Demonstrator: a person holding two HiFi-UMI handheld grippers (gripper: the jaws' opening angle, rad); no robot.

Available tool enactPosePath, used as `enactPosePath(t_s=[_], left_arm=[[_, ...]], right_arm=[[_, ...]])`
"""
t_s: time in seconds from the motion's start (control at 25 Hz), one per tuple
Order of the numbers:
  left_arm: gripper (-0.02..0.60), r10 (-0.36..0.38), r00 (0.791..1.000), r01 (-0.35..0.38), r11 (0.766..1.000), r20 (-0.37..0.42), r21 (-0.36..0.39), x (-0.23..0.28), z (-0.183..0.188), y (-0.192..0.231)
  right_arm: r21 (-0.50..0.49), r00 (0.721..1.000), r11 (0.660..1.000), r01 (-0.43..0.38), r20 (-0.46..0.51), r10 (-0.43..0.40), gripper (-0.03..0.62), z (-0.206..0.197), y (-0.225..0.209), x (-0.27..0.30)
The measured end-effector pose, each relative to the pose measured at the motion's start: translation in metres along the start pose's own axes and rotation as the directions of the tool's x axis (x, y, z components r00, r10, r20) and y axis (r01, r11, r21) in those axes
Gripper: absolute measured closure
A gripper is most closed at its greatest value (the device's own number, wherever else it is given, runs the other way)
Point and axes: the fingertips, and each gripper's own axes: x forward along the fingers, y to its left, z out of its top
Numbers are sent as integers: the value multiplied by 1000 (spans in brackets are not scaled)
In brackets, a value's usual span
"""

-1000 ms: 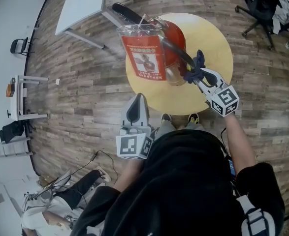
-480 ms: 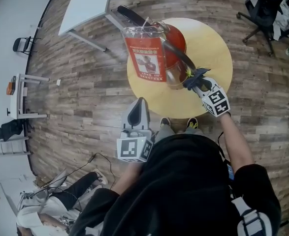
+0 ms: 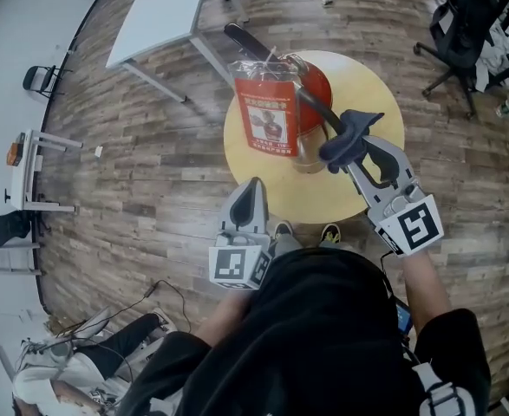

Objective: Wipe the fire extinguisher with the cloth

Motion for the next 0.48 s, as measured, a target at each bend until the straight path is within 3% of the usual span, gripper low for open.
enactPosePath(t_s=[0.08,0.28,0.36,0.48], left_arm=[[566,-3,1000,3,1000,3,-3,-1,0,1],[566,12,1000,-11,1000,21,-13,-3,-1,0],[566,20,999,-20,1000,27,-18,-4,1,2],[566,36,998,-35,999,41,-28,-11,4,6]], right_arm=[[-16,999,1000,-11,41,11,485,38,4,2],[-130,999,990,-50,7,51,484,105,-4,37],[-191,995,978,-78,-70,65,484,116,-11,65],[-302,967,939,-164,-236,93,485,119,-8,105]])
